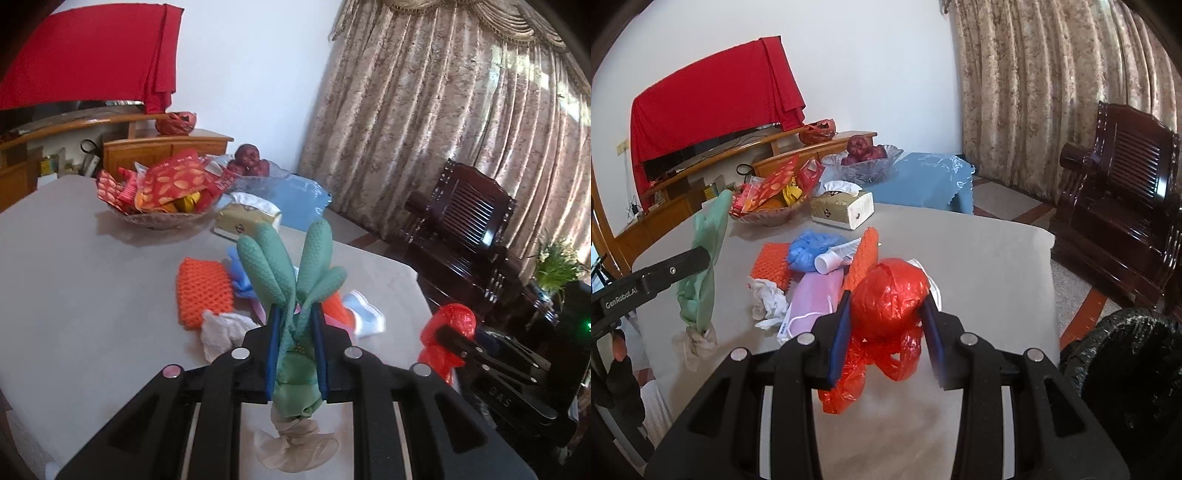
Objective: Collect trash
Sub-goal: 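Carry glove and red bag over the bin and release both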
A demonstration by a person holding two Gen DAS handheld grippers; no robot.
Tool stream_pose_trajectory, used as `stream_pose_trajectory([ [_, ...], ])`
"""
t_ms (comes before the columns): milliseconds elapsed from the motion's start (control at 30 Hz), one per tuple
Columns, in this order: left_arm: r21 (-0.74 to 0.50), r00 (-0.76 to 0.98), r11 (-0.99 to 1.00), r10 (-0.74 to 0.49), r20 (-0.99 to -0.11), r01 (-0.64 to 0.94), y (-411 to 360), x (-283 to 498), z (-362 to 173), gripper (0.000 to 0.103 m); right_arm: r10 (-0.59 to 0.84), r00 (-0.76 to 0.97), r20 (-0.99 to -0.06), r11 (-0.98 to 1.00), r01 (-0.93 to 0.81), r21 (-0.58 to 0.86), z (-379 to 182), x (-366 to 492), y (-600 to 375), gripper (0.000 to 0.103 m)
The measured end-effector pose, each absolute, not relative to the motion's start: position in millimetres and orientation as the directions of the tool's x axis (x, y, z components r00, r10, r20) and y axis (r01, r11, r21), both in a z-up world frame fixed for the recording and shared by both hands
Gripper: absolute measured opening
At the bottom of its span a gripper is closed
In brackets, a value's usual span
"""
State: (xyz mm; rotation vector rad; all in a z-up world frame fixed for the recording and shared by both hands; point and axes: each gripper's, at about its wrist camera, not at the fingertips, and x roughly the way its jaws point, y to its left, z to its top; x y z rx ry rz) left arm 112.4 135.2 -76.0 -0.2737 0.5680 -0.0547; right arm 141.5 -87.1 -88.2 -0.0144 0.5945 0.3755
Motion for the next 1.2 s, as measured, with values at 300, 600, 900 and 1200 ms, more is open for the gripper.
stream_pose_trajectory([
  [300,-0.270,0.842,0.960,-0.199,-0.501,0.066,86,91,-67,0.017,0.294,0.795,-0.530,0.952,-0.291,0.092,-74,115,-126,0.035],
  [600,-0.254,0.823,0.949,-0.294,-0.486,0.189,29,98,-60,0.017,0.216,0.838,-0.502,0.976,-0.204,0.078,-59,92,-177,0.035],
  [900,-0.254,0.782,0.908,-0.416,-0.464,0.332,-43,113,-54,0.017,0.085,0.874,-0.478,0.996,-0.062,0.064,-49,71,-248,0.035],
  [1200,-0.265,0.700,0.834,-0.551,-0.455,0.484,-135,123,-53,0.017,-0.095,0.861,-0.500,0.992,0.124,0.024,-64,51,-330,0.035],
])
